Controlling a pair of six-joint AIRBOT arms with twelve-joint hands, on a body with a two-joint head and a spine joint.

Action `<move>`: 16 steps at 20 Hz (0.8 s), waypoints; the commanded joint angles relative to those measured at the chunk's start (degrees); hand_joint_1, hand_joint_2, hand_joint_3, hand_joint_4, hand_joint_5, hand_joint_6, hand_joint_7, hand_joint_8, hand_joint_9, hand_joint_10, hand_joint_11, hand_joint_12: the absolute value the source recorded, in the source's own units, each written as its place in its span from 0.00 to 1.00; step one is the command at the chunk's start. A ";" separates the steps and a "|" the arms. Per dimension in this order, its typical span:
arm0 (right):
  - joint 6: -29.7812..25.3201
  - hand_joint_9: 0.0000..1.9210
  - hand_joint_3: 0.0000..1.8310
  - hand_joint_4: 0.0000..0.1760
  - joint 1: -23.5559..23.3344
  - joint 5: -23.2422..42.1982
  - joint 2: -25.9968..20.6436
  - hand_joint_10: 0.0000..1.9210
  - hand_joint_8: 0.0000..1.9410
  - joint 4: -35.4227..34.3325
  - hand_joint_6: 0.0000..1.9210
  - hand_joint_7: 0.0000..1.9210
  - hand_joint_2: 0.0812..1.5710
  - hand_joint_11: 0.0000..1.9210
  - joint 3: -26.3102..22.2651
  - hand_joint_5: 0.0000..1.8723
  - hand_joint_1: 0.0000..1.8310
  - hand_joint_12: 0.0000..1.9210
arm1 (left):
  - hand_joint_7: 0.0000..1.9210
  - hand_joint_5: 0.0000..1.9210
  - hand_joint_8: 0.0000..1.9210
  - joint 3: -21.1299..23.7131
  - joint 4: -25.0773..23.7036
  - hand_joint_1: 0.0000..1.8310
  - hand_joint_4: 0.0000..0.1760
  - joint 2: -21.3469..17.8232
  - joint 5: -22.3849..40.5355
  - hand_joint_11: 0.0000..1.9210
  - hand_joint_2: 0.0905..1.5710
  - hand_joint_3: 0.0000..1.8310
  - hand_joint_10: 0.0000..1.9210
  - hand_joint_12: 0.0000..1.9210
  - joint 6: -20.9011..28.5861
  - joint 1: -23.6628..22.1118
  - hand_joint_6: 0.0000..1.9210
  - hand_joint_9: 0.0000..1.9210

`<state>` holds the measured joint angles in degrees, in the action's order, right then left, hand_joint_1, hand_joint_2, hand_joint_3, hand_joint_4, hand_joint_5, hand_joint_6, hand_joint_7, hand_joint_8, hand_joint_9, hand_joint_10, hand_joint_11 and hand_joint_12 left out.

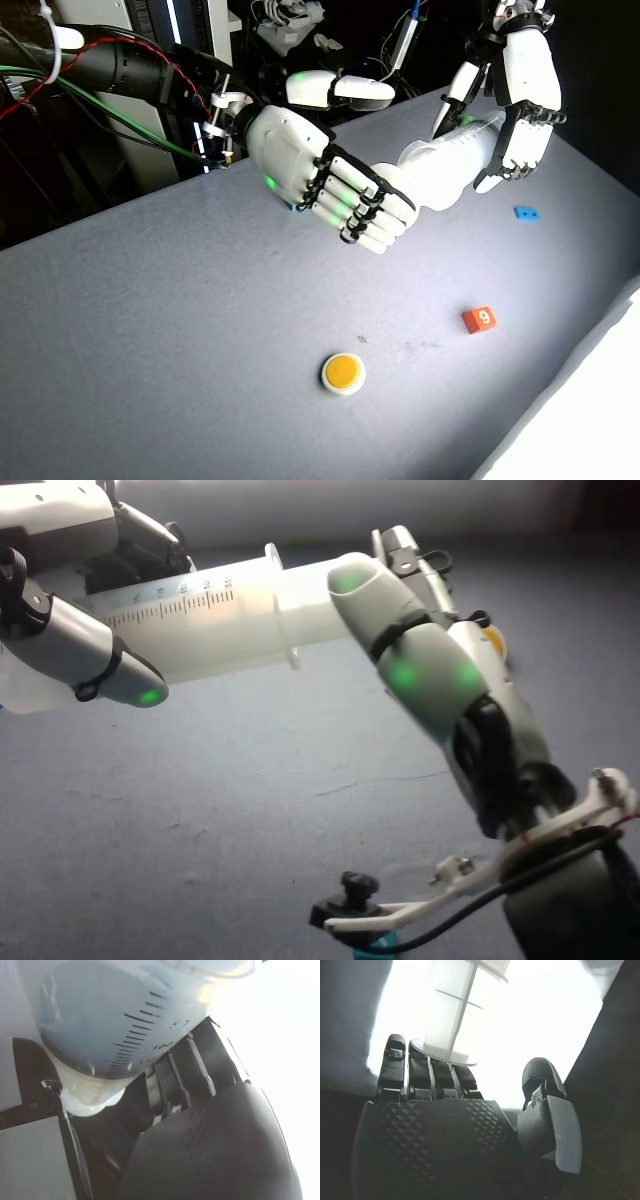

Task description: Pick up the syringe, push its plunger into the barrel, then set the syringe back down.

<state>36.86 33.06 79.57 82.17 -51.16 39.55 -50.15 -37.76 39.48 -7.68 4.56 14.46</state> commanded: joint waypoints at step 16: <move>1.35 0.00 0.00 0.00 -4.21 -10.28 8.13 0.00 0.00 12.62 0.00 0.00 0.74 0.00 3.10 0.00 0.00 0.00 | 0.53 0.44 0.42 0.88 2.25 0.75 0.00 0.82 10.07 0.41 0.70 0.00 0.60 0.69 2.83 -1.19 0.68 0.47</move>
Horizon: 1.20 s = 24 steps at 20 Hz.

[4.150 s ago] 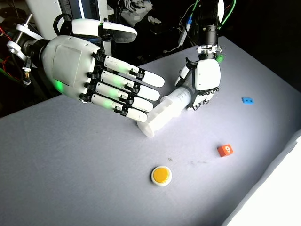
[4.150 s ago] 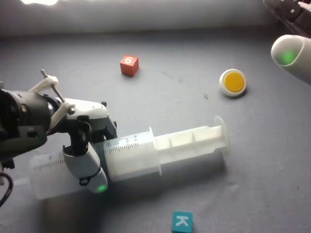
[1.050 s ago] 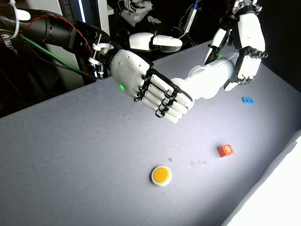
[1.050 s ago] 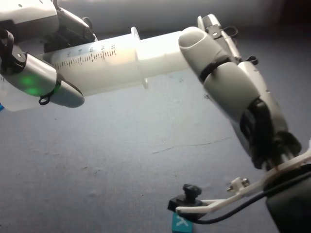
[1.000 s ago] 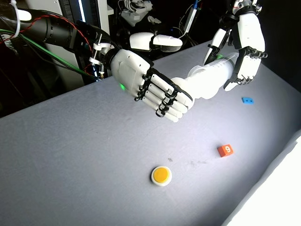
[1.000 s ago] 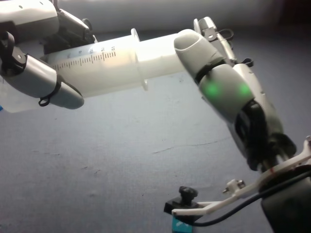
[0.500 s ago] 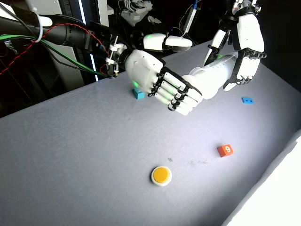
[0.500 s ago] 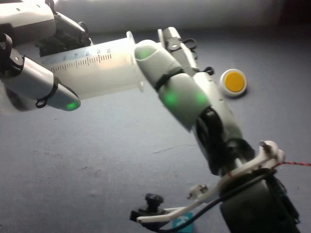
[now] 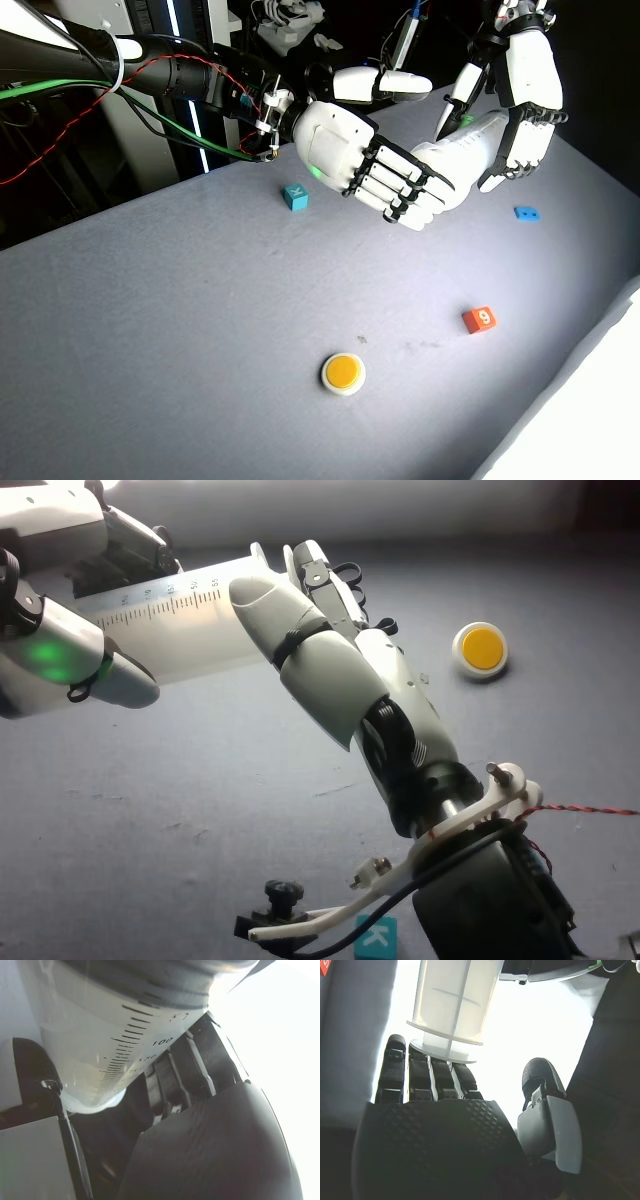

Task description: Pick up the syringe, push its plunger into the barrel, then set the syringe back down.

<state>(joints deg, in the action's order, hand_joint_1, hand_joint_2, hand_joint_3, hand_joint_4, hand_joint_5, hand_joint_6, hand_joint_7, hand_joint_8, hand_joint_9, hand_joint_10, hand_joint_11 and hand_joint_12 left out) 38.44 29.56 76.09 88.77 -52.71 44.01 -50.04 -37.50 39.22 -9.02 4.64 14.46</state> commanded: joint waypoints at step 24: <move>-7.72 0.00 0.00 0.00 6.95 -8.94 -43.52 0.00 0.00 12.38 0.00 0.00 0.74 0.00 -13.08 0.00 0.00 0.00 | 0.55 0.46 0.40 -1.41 -4.28 0.75 0.00 3.55 3.02 0.40 0.69 0.00 0.62 0.71 2.72 5.47 0.63 0.48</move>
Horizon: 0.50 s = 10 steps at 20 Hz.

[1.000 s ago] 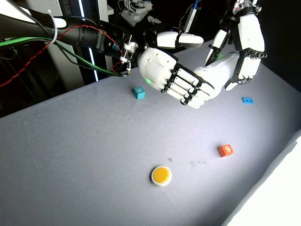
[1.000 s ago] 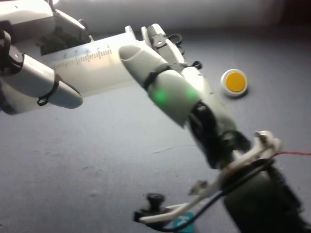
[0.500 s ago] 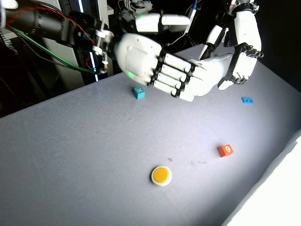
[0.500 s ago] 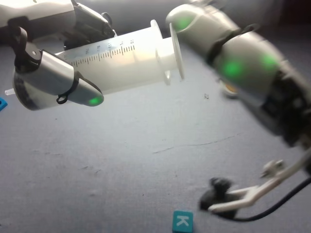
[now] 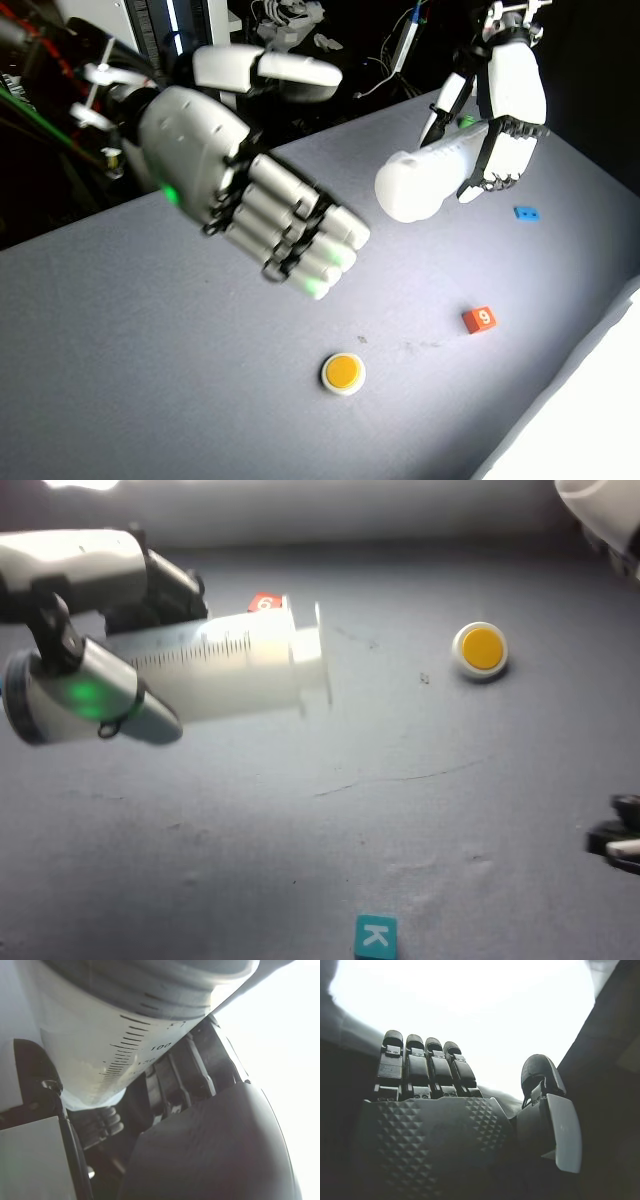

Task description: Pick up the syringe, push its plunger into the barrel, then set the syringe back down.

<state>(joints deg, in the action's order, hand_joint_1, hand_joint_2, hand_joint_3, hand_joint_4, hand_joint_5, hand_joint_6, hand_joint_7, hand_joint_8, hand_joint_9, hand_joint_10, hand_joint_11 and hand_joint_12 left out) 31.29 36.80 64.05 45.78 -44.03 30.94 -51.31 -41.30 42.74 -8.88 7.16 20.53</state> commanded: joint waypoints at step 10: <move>-2.00 0.00 0.00 0.00 5.64 -1.89 -3.08 0.00 0.00 17.22 0.00 0.00 0.75 0.00 3.97 0.00 0.00 0.00 | 0.53 0.46 0.43 -5.98 -2.20 0.75 0.00 8.04 1.52 0.39 0.69 0.00 0.64 0.75 0.19 7.57 0.61 0.48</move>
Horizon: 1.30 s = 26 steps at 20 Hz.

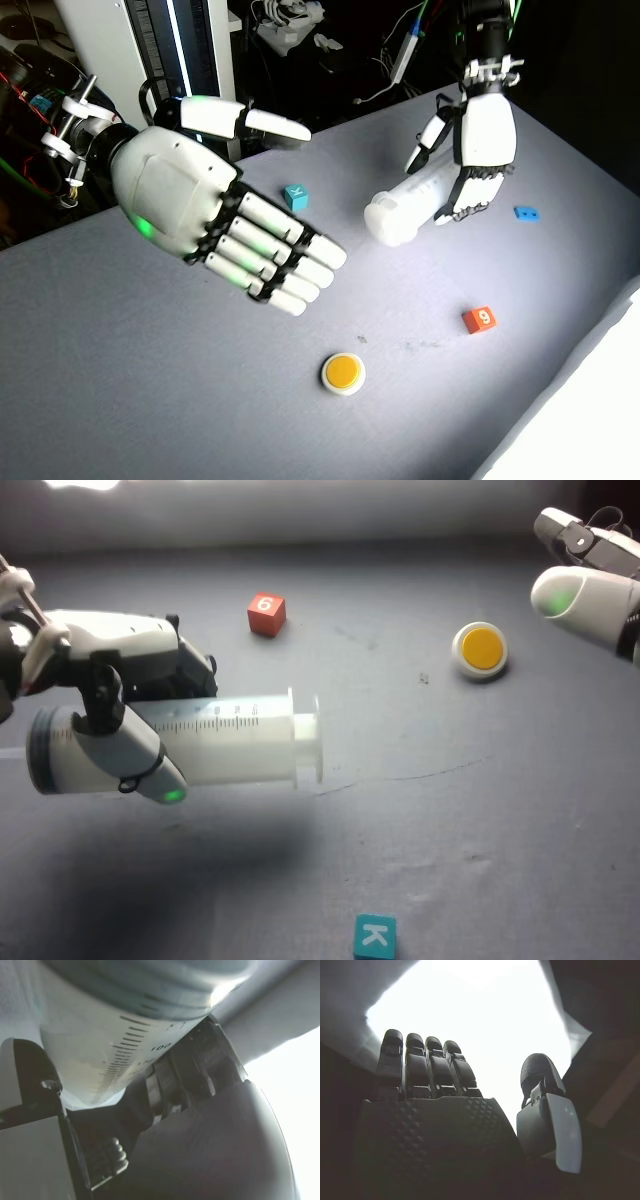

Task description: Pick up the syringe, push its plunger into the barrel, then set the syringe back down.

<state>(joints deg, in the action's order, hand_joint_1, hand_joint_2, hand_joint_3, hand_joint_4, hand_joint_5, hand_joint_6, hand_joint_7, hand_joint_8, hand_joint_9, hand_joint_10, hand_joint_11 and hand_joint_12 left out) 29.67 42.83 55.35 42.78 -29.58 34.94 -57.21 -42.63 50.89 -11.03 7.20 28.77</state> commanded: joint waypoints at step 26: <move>4.80 0.00 0.00 0.00 -1.42 9.19 3.15 0.00 0.00 2.95 0.00 0.00 0.74 0.00 -0.70 0.00 0.00 0.00 | 0.34 0.26 0.01 -5.05 -0.76 0.48 0.00 4.39 4.64 0.11 0.76 0.00 0.23 0.68 0.15 3.36 0.03 0.28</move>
<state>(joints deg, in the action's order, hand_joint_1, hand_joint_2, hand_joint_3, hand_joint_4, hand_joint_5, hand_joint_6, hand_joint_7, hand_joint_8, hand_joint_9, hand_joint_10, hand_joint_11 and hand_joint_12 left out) 34.61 42.28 57.95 46.17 -28.93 34.39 -62.13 -42.87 55.44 -9.32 7.33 32.91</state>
